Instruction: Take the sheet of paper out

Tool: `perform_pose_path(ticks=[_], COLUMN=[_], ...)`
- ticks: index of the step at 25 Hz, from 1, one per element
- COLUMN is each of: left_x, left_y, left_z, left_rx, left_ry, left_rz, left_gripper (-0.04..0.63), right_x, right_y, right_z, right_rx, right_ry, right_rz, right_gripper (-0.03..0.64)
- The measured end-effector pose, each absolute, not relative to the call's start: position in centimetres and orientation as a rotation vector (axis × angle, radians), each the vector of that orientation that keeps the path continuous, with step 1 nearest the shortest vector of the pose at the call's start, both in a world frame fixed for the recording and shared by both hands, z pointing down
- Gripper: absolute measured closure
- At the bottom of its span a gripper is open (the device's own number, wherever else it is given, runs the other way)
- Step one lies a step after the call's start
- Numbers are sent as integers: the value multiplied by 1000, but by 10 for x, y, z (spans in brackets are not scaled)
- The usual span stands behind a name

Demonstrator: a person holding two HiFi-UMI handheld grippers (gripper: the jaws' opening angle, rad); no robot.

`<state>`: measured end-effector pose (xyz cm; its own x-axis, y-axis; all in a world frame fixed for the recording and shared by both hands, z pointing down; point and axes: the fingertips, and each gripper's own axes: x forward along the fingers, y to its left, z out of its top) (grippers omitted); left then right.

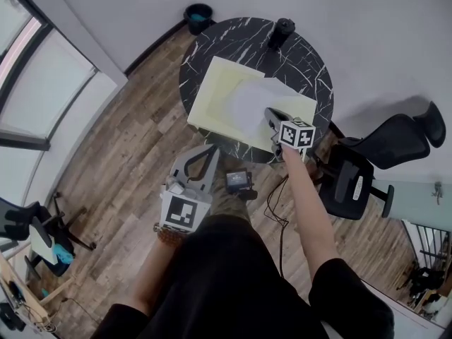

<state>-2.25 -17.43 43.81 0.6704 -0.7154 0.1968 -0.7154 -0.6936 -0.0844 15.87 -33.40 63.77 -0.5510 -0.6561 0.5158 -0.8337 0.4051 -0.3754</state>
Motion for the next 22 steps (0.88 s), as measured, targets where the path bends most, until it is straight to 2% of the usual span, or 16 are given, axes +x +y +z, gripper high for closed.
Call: perform_pose_path(ticks=[22], left_x=[-23], left_y=[-171], left_z=[435], left_rx=[-2893], left_ry=[1252], left_rz=[-317], left_gripper=[601], right_x=[141], right_y=[-318], right_z=[589], right_rx=[1361], right_ry=[-2491], right_rz=[782], right_gripper=[623])
